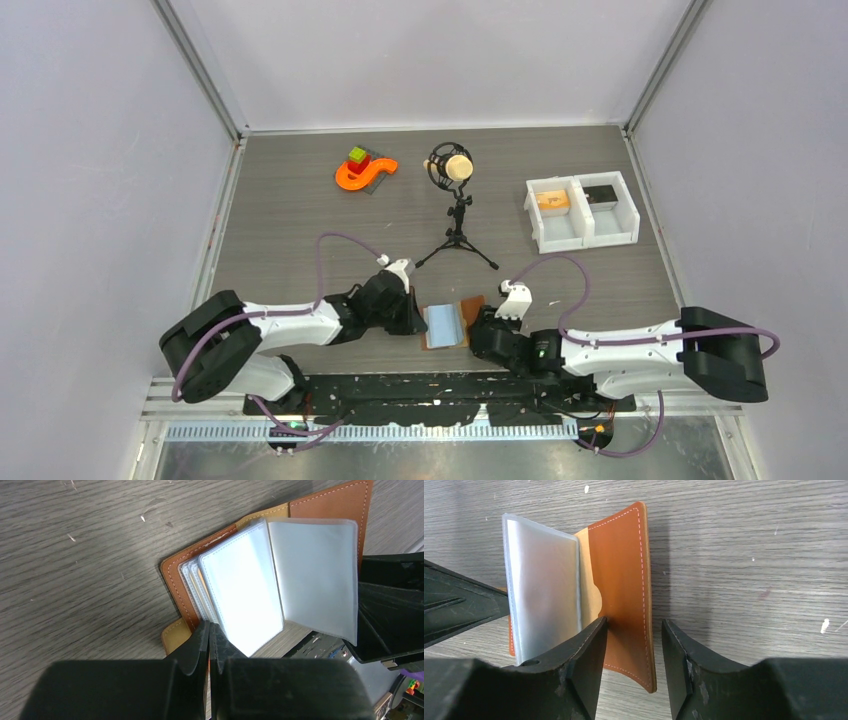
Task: Take the credit cards out of the card holder
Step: Open the card holder at the center of the board.
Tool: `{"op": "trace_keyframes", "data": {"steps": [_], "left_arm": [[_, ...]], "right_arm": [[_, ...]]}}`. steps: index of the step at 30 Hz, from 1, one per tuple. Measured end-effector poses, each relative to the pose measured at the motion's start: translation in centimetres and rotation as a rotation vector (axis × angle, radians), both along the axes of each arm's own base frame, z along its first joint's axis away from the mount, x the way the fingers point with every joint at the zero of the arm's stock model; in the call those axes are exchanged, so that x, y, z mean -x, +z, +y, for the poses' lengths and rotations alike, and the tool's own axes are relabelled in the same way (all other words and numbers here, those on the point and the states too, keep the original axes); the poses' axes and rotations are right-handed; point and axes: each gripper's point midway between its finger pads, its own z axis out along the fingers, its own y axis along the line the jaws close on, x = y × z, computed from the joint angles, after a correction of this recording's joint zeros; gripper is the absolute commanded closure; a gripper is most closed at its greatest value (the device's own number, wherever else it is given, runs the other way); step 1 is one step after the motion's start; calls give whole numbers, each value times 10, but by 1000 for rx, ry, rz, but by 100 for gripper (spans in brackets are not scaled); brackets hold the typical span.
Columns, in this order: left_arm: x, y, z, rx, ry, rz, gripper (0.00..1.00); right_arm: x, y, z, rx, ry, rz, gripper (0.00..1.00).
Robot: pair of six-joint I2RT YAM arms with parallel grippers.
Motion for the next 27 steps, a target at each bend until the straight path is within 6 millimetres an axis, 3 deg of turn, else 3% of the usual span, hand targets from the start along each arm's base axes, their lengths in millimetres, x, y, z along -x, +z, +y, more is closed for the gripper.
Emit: {"op": "trace_keyframes", "data": {"steps": [7, 10, 20, 27], "left_arm": [[3, 0, -3, 5, -10, -4, 97], [3, 0, -5, 13, -14, 0, 97], [4, 1, -11, 42, -21, 14, 96], [5, 1, -12, 48, -21, 20, 96]], "right_arm": [[3, 1, -17, 99, -9, 17, 48], [3, 16, -19, 122, 11, 9, 52], [1, 84, 9, 15, 127, -61, 63], [10, 97, 43, -39, 247, -97, 65]]}}
